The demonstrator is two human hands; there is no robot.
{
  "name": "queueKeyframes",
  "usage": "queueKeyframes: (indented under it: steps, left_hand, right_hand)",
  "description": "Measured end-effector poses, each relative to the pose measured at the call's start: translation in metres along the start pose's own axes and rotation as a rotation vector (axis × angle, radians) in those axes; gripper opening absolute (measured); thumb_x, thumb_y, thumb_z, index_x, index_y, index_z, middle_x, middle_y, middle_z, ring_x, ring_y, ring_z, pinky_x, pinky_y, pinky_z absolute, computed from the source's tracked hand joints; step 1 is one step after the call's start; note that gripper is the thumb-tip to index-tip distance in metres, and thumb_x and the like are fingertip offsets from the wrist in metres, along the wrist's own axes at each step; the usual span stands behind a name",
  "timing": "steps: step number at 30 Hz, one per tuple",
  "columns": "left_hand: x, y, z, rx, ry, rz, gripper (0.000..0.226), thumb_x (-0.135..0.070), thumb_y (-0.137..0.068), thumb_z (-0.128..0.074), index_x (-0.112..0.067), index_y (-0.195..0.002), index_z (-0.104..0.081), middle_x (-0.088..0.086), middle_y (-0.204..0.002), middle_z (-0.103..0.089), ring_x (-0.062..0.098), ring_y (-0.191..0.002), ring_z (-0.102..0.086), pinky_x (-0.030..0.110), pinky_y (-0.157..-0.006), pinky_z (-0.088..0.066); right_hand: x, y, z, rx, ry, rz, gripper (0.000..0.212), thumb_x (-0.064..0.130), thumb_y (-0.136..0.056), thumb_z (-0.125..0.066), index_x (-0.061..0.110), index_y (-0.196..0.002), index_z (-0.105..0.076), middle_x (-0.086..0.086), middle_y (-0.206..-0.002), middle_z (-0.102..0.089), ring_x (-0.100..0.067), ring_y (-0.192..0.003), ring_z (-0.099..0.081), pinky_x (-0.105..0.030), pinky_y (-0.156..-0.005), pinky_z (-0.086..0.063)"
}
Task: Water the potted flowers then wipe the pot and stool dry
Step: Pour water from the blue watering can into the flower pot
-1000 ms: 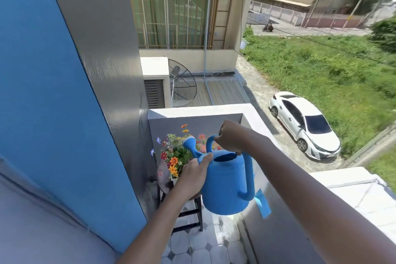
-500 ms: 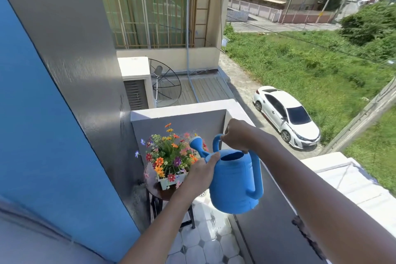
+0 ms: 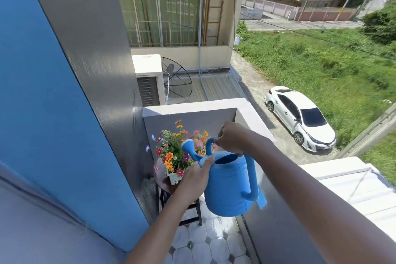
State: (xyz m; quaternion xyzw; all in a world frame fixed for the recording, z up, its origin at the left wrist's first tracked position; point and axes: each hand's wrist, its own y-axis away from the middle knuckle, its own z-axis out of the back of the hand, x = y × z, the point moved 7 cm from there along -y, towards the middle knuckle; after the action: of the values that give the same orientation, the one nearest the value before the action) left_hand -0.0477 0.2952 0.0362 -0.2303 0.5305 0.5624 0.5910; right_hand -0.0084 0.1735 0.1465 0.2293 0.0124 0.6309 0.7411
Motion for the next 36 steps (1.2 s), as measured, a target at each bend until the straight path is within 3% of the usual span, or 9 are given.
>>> queueKeyframes:
  steps: [4,7,11,14,17,23,26,30,36]
  left_hand:
    - [0.014,0.005,0.016,-0.043,-0.011,0.028,0.083,-0.089,-0.07,-0.023,-0.023,-0.099,-0.065,0.003,-0.092,-0.07,0.02,-0.086,-0.067,0.042,-0.079,-0.053]
    - [0.023,0.008,0.024,-0.071,-0.01,0.046,0.086,-0.092,-0.068,-0.024,-0.023,-0.1,-0.064,0.001,-0.092,-0.07,0.017,-0.087,-0.067,0.046,-0.083,-0.053]
    - [0.027,0.016,0.023,-0.048,-0.012,0.035,0.073,-0.079,-0.081,-0.028,-0.018,-0.095,-0.065,0.002,-0.084,-0.067,0.016,-0.078,-0.063,0.034,-0.068,-0.044]
    - [0.03,0.021,0.013,-0.028,-0.008,0.05,0.083,-0.086,-0.074,-0.026,-0.016,-0.092,-0.065,0.006,-0.082,-0.066,0.02,-0.075,-0.062,0.035,-0.066,-0.041]
    - [0.029,0.022,-0.001,0.016,-0.02,0.057,0.075,-0.081,-0.079,-0.027,-0.016,-0.091,-0.063,0.007,-0.083,-0.063,0.021,-0.076,-0.06,0.035,-0.065,-0.038]
    - [0.017,0.015,-0.032,0.106,-0.011,0.067,0.068,-0.078,-0.083,-0.028,-0.021,-0.095,-0.061,0.004,-0.086,-0.062,0.018,-0.078,-0.059,0.034,-0.072,-0.047]
    - [0.01,0.009,-0.045,0.127,0.004,0.079,0.076,-0.087,-0.072,-0.027,-0.028,-0.103,-0.064,0.005,-0.109,-0.066,0.021,-0.099,-0.063,0.051,-0.09,-0.052]
    - [-0.001,0.001,-0.057,0.146,-0.015,0.047,0.078,-0.085,-0.073,-0.027,-0.023,-0.097,-0.067,0.006,-0.097,-0.07,0.021,-0.092,-0.066,0.054,-0.088,-0.052]
    - [-0.005,-0.008,-0.065,0.151,-0.017,0.059,0.077,-0.086,-0.072,-0.028,-0.024,-0.098,-0.065,0.001,-0.093,-0.068,0.017,-0.09,-0.066,0.052,-0.086,-0.055]
  right_hand:
    - [0.015,0.0,-0.009,0.011,-0.053,0.046,0.022,0.026,-0.101,-0.053,0.005,-0.1,-0.061,-0.005,-0.07,-0.053,-0.017,-0.046,-0.054,-0.015,-0.03,-0.034]
    - [0.025,0.001,-0.018,0.039,-0.042,0.079,0.027,0.022,-0.102,-0.049,0.002,-0.114,-0.064,-0.005,-0.08,-0.053,-0.016,-0.056,-0.05,-0.021,-0.044,-0.04]
    - [0.02,-0.002,-0.026,0.046,-0.055,0.046,0.021,0.025,-0.099,-0.052,0.005,-0.094,-0.054,-0.008,-0.068,-0.053,-0.019,-0.043,-0.053,-0.017,-0.032,-0.032]
    - [0.013,-0.001,-0.029,0.084,-0.034,0.03,0.018,0.022,-0.099,-0.052,0.005,-0.094,-0.055,-0.009,-0.068,-0.054,-0.019,-0.038,-0.054,-0.015,-0.029,-0.032]
    - [0.005,0.003,-0.027,0.114,0.006,0.017,0.017,0.018,-0.099,-0.052,0.002,-0.095,-0.056,-0.006,-0.065,-0.055,-0.006,-0.023,-0.049,-0.015,-0.026,-0.032]
    - [-0.024,0.008,-0.019,0.07,0.045,-0.057,0.016,0.021,-0.1,-0.053,0.006,-0.094,-0.049,-0.01,-0.074,-0.059,-0.021,-0.044,-0.058,-0.023,-0.033,-0.039]
    - [-0.036,0.015,-0.013,0.037,0.062,-0.06,0.014,0.016,-0.1,-0.05,0.005,-0.092,-0.052,-0.009,-0.072,-0.059,-0.02,-0.048,-0.056,-0.023,-0.037,-0.04]
    - [-0.053,0.019,-0.007,0.011,0.042,-0.093,0.024,0.015,-0.1,-0.049,0.011,-0.077,-0.046,-0.009,-0.076,-0.054,-0.02,-0.05,-0.052,-0.026,-0.04,-0.038]
    - [-0.068,0.012,-0.003,-0.022,-0.044,-0.144,0.018,0.025,-0.098,-0.055,0.008,-0.093,-0.049,-0.013,-0.085,-0.06,-0.027,-0.053,-0.06,-0.028,-0.039,-0.046]
